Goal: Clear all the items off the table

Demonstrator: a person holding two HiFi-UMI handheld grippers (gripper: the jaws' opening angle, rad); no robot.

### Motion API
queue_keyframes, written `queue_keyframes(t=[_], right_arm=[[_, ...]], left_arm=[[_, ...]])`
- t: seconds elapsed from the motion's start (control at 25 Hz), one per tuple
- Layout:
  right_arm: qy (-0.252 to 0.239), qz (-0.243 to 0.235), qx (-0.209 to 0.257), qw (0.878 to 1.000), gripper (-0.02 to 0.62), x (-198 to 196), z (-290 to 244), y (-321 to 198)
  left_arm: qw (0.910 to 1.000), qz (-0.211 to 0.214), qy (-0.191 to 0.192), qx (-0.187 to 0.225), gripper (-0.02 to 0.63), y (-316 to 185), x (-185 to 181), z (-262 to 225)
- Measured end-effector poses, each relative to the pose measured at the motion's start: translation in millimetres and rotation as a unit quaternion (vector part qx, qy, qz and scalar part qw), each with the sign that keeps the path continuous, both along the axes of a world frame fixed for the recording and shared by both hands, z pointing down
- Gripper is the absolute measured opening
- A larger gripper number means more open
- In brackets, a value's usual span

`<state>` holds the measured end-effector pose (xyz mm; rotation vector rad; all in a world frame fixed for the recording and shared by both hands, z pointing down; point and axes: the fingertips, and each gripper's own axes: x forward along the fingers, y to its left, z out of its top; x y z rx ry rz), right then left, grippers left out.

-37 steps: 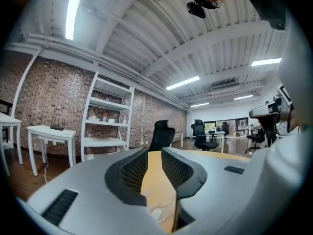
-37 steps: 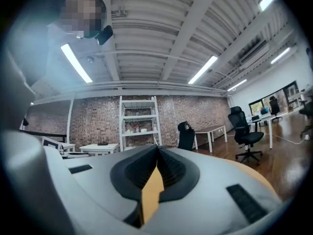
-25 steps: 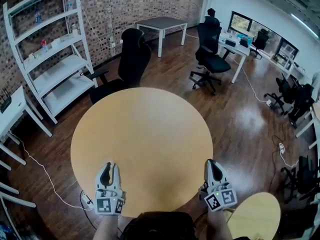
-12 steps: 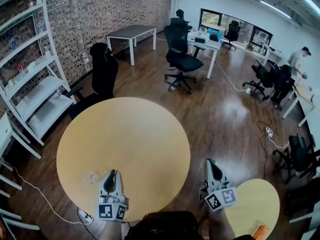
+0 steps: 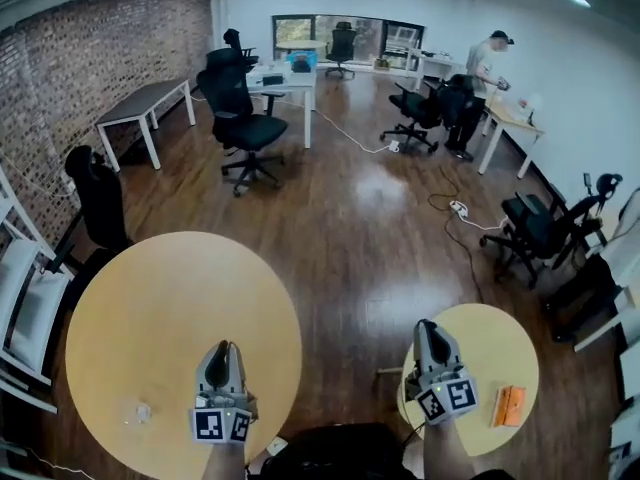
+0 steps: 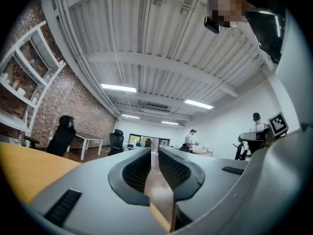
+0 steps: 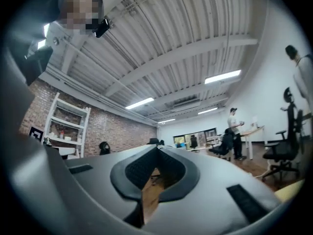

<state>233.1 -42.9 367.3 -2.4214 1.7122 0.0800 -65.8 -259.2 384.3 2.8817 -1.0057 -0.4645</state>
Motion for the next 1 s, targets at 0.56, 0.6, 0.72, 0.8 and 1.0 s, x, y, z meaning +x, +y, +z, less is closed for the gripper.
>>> queue_keyframes(t=[0.56, 0.6, 0.72, 0.8, 1.0], right_arm=[[-0.007, 0.259, 0.019, 0.966, 0.005, 69.2, 12.4, 229.8], [-0.007, 0.259, 0.020, 0.966, 0.005, 66.8, 12.9, 227.7], [0.003, 0.246, 0.012, 0.969, 0.005, 57.0, 13.5, 211.9], [0.006, 0.238, 0.010, 0.971, 0.005, 52.9, 13.2, 199.1], [0.000, 0.226, 0.005, 0.974, 0.005, 47.6, 17.2, 179.4]], left_arm=[[0.9750, 0.220, 0.022, 0.022, 0.001, 98.0, 187.4, -16.4], [0.9743, 0.223, 0.021, 0.021, 0.001, 96.8, 187.8, -15.2], [0.9750, 0.221, 0.010, 0.014, 0.001, 88.5, 185.6, -8.0], [0.9766, 0.215, -0.004, 0.007, 0.001, 79.7, 183.4, -4.3], [0.9809, 0.191, -0.028, -0.021, 0.001, 57.5, 172.5, 12.7]])
